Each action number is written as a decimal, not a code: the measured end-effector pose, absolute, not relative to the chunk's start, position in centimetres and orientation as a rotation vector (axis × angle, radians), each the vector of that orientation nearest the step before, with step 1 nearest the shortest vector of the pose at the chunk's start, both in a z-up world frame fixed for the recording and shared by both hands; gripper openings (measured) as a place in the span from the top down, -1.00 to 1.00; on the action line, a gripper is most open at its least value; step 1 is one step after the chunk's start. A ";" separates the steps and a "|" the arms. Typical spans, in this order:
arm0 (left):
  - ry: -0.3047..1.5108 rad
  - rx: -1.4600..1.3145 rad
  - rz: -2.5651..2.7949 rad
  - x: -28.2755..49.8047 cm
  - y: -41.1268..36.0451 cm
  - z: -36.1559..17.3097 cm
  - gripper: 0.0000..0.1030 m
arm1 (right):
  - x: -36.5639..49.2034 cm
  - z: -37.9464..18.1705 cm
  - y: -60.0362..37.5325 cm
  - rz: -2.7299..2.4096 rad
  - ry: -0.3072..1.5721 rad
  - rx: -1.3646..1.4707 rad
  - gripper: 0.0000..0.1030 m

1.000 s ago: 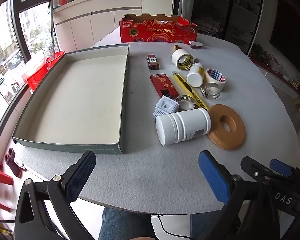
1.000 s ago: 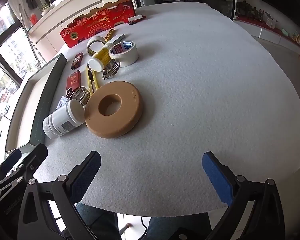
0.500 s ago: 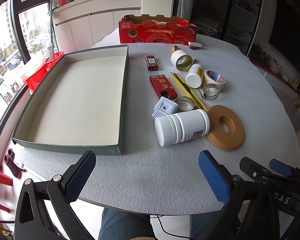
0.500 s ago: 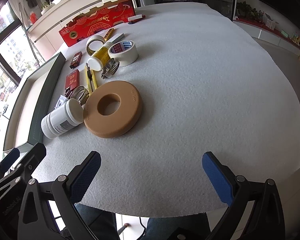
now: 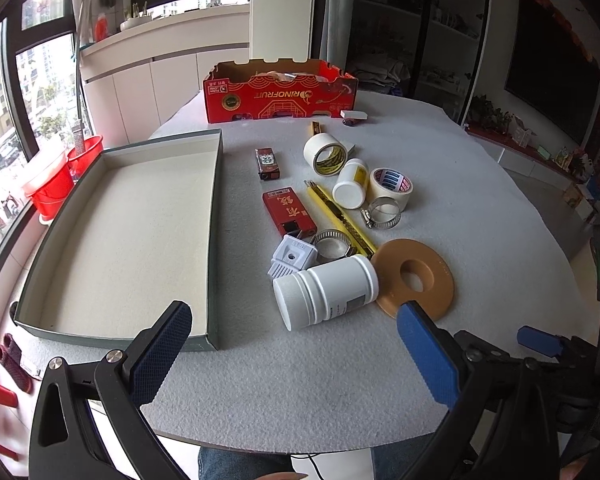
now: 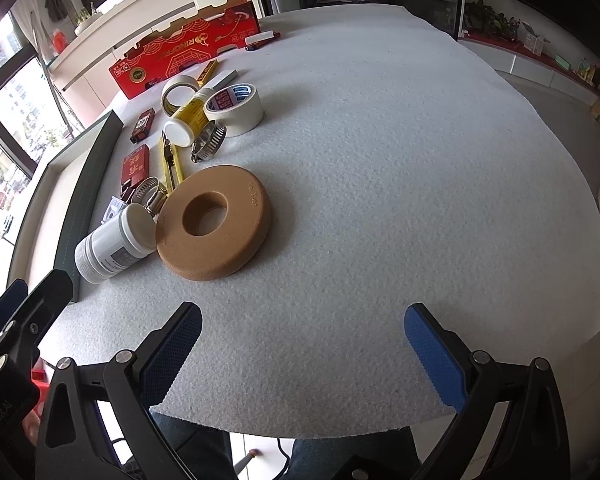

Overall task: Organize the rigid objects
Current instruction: 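Move both grippers toward the white bottle and tan ring on the table, then close the left gripper on the white bottle while the right gripper grasps the tan ring, then carry the bottle and ring into the green tray and open both grippers, then withdraw both grippers from the tray back over the table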

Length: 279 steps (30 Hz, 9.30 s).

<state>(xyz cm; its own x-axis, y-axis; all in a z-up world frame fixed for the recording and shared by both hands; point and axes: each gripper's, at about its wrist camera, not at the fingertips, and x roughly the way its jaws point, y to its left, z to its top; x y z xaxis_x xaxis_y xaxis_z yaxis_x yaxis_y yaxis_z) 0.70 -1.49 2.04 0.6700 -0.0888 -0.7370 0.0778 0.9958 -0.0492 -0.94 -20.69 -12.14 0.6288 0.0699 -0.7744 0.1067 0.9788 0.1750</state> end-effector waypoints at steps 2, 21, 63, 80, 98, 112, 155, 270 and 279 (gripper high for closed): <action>0.840 -0.026 -0.112 1.3 -1.5 2.1 -0.99 | -1.0 -12.1 -20.9 -0.031 0.893 0.214 -0.98; 0.922 -0.164 -0.203 6.9 2.0 -0.9 -0.99 | -0.7 -12.5 -21.4 -0.044 0.886 0.227 -0.98; 1.064 -0.050 0.065 7.0 -0.5 -4.0 -0.99 | 7.2 -11.8 -19.4 -0.013 0.912 0.027 -0.98; 1.047 -0.063 0.069 5.4 -0.9 -3.2 -0.99 | 1.6 -10.8 -26.3 -0.122 0.842 0.072 -0.98; 1.043 -0.081 0.114 4.9 -0.1 -2.1 -0.99 | 1.2 -11.2 -23.9 -0.045 0.829 0.053 -0.98; 1.052 -0.114 0.144 4.9 0.8 -2.0 -0.99 | 1.3 -11.6 -23.7 -0.036 0.843 0.067 -0.98; 1.007 -0.052 0.086 6.6 -0.1 -4.1 -1.00 | 3.2 -12.8 -20.4 0.021 0.783 -0.027 -0.99; 0.933 -0.291 0.410 16.3 20.4 -1.5 -0.72 | 19.6 -3.8 6.8 0.640 0.737 -0.145 -1.00; 0.911 -0.356 0.380 13.8 20.1 -1.3 -0.83 | 17.5 -4.2 5.4 0.661 0.767 -0.103 -1.00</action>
<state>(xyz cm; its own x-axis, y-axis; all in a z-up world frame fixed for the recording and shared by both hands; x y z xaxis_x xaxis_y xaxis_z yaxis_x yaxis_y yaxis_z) 13.77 20.11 -1.31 0.5557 0.1661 -0.8146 -0.4615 0.8766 -0.1361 17.54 5.39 -4.19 0.5303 0.5162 -0.6725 -0.5885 0.7951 0.1462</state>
